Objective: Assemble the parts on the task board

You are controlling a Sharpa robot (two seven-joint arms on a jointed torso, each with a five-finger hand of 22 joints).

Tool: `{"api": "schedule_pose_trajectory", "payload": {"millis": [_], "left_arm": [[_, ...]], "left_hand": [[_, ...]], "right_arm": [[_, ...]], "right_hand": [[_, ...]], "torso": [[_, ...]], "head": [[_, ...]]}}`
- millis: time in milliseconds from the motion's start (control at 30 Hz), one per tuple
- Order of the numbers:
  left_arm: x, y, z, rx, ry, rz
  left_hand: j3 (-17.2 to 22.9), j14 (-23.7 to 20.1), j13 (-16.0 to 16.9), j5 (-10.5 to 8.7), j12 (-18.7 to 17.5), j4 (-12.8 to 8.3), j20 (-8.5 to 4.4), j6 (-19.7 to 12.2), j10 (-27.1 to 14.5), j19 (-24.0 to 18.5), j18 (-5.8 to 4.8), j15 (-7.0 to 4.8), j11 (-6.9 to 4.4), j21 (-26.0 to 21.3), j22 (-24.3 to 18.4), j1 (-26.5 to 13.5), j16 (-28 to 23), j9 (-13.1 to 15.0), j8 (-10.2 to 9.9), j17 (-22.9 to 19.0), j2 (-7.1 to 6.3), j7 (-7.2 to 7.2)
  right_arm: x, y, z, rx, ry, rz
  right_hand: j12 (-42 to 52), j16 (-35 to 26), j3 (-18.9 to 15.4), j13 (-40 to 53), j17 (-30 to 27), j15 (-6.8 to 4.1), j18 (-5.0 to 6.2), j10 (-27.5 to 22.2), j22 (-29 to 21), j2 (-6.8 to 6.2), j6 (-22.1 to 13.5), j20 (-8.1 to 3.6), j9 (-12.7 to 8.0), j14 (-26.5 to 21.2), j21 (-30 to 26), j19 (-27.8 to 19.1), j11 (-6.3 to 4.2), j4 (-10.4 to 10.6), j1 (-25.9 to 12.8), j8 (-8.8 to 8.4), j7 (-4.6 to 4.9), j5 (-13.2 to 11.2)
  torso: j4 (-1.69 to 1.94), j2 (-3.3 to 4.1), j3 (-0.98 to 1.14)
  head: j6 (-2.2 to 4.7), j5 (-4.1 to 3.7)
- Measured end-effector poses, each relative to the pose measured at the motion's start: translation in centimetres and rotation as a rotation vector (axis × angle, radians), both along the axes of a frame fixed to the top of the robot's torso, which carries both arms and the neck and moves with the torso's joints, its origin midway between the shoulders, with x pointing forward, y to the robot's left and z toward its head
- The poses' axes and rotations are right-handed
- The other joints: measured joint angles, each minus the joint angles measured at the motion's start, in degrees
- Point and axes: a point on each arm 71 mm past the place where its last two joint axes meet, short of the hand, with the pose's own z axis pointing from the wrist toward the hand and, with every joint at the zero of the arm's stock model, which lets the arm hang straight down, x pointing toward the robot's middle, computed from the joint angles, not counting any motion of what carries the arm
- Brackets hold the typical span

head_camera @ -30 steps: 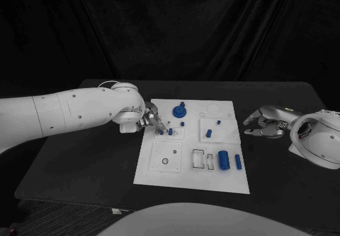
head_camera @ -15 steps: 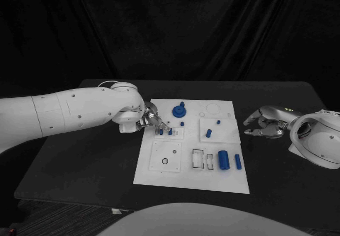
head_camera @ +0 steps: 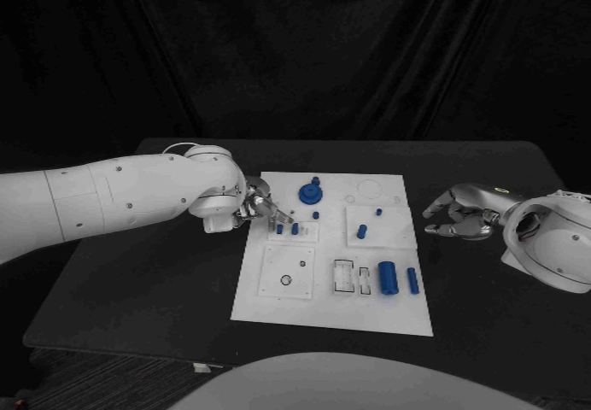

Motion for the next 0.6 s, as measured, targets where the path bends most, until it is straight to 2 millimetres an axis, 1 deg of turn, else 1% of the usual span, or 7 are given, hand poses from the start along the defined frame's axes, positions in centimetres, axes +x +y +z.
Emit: {"api": "schedule_pose_trajectory", "payload": {"millis": [100,233,367,400,467,500,600], "left_arm": [[0.1,0.9,0.5,-0.001,-0.054,0.021],[1.2,1.3,3.2,-0.023,-0.179,0.034],[2.2,1.2,5.4,-0.077,-0.3,0.023],[2.5,1.1,6.0,-0.105,-0.346,0.013],[2.9,0.9,6.7,-0.151,-0.412,-0.01],[3.1,0.7,7.0,-0.176,-0.446,-0.028],[3.7,-0.5,8.0,-0.266,-0.553,-0.109]], "left_hand": [[-1.3,0.1,0.0,0.16,0.0,0.9,-0.34,0.9,0.0,0.4,-0.01,-0.14,-0.45,0.3,0.0,0.8,0.0,0.9,2.3,0.0,0.08,-0.67],[-2.9,0.0,0.0,0.79,-0.1,1.7,-0.43,1.1,0.2,0.5,0.0,-0.44,-0.65,0.3,0.0,2.2,0.0,1.5,3.7,0.0,-0.06,-0.93],[-4.4,0.0,0.0,3.32,-2.8,2.0,-0.78,0.4,0.2,-0.5,0.04,-0.44,-0.65,-1.4,0.0,6.3,-0.1,1.9,5.0,0.0,0.18,-1.06],[-4.4,0.0,0.0,5.67,-5.6,1.6,-0.54,-0.6,-1.8,-2.1,0.81,-0.44,-0.51,-3.2,0.0,9.1,-1.2,1.7,5.0,0.0,0.56,-0.66],[-2.7,-2.8,0.0,9.81,-12.7,-0.7,-0.2,-1.6,-10.2,-6.6,1.85,0.28,0.04,-8.3,0.0,16.1,-4.6,-0.2,4.0,0.0,1.26,-0.3],[-1.6,-7.1,-1.7,10.28,-17.5,-1.8,0.16,-1.7,-16.3,-9.0,2.71,0.79,0.46,-11.0,0.0,19.0,-7.3,-1.5,3.1,-0.7,1.45,-0.22],[2.4,-24.7,-14.9,9.51,-36.8,-3.5,1.4,-1.5,-37.3,-13.9,2.69,2.62,2.28,-15.5,0.0,25.4,-17.7,-6.1,0.3,-12.7,0.86,1.37]], "right_arm": [[0.0,-0.1,0.0,0.0,0.0,-0.002],[0.0,-0.2,0.0,0.0,0.0,-0.004],[0.0,-0.2,0.0,-0.001,0.0,-0.005],[0.0,-0.2,0.0,-0.001,-0.001,-0.005],[0.0,-0.2,0.0,-0.001,-0.001,-0.004],[0.0,-0.2,0.0,0.0,-0.001,-0.004],[0.0,0.0,0.0,0.0,-0.001,-0.002]], "right_hand": [[0.0,0.0,0.0,0.0,0.0,0.0,0.0,0.0,0.0,0.0,0.0,0.0,0.0,0.0,-0.3,0.0,0.0,0.0,0.0,-0.21,0.0,0.0],[0.0,0.0,0.2,0.0,0.0,0.0,0.0,0.0,0.0,-0.01,0.0,0.0,0.0,0.0,-0.2,0.0,0.0,0.2,0.0,-0.22,0.0,0.0],[0.1,0.0,0.2,0.0,0.0,0.0,0.0,0.0,0.0,-0.01,0.0,0.0,0.0,0.0,-0.3,0.0,0.0,0.2,0.0,-0.22,0.0,0.0],[0.2,0.0,0.2,-0.1,0.0,0.0,-0.01,0.0,0.0,-0.01,0.0,0.0,0.0,0.0,-0.3,0.0,0.0,0.2,0.0,-0.22,0.0,0.0],[0.2,0.0,0.2,-0.1,0.0,0.0,0.0,0.0,0.0,-0.01,0.0,0.0,0.0,0.0,-0.3,0.0,0.0,0.2,0.0,-0.22,0.0,0.0],[0.2,0.0,0.2,-0.1,0.0,0.0,0.0,0.0,0.0,-0.01,0.0,0.0,0.0,0.0,-0.3,0.0,0.0,0.2,0.0,-0.22,0.0,0.0],[0.2,0.0,0.2,-0.1,0.0,0.0,0.0,0.0,0.0,-0.01,0.0,0.0,0.0,0.0,-0.3,0.0,0.0,0.2,0.0,-0.22,0.0,0.0]], "torso": [[0.01,0.0,0.0],[0.02,0.0,-0.01],[0.05,-0.02,-0.05],[0.05,-0.02,-0.07],[0.05,-0.02,-0.09],[0.04,-0.02,-0.09],[0.0,-0.01,-0.07]], "head": [[0.0,-0.18],[0.0,-0.38],[0.0,-0.49],[0.0,-0.5],[0.0,-0.46],[0.0,-0.43],[0.0,-0.41]]}}
